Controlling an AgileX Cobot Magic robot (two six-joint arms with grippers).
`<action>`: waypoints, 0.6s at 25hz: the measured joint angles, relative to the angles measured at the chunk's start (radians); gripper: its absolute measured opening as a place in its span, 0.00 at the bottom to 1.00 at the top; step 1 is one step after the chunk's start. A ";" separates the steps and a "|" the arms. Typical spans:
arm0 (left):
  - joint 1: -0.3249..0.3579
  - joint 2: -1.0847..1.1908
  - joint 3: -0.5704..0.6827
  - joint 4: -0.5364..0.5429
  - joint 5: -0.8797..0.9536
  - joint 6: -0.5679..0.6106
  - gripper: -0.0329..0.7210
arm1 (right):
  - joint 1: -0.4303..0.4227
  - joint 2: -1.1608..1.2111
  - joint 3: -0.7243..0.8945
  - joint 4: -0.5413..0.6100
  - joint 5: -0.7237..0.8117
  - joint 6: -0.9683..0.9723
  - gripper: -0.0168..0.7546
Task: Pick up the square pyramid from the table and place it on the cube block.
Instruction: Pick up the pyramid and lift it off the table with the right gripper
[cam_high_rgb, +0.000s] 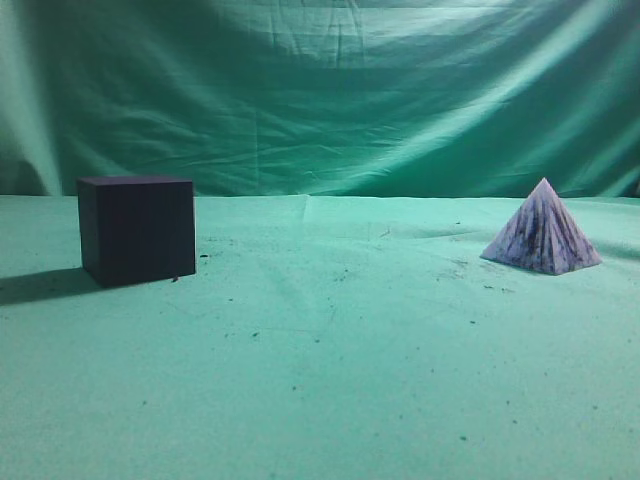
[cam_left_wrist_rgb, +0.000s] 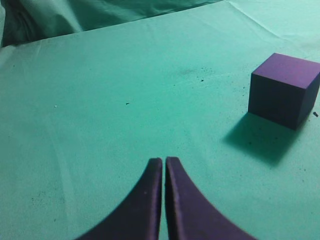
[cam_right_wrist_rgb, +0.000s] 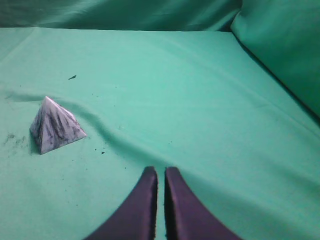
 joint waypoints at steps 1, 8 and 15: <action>0.000 0.000 0.000 0.000 0.000 0.000 0.04 | 0.000 0.000 0.000 0.000 0.000 0.000 0.02; 0.000 0.000 0.000 0.000 0.000 0.000 0.04 | 0.000 0.000 0.000 0.000 0.000 0.000 0.02; 0.000 0.000 0.000 0.000 0.000 0.000 0.04 | 0.000 0.000 0.002 0.000 0.000 0.000 0.02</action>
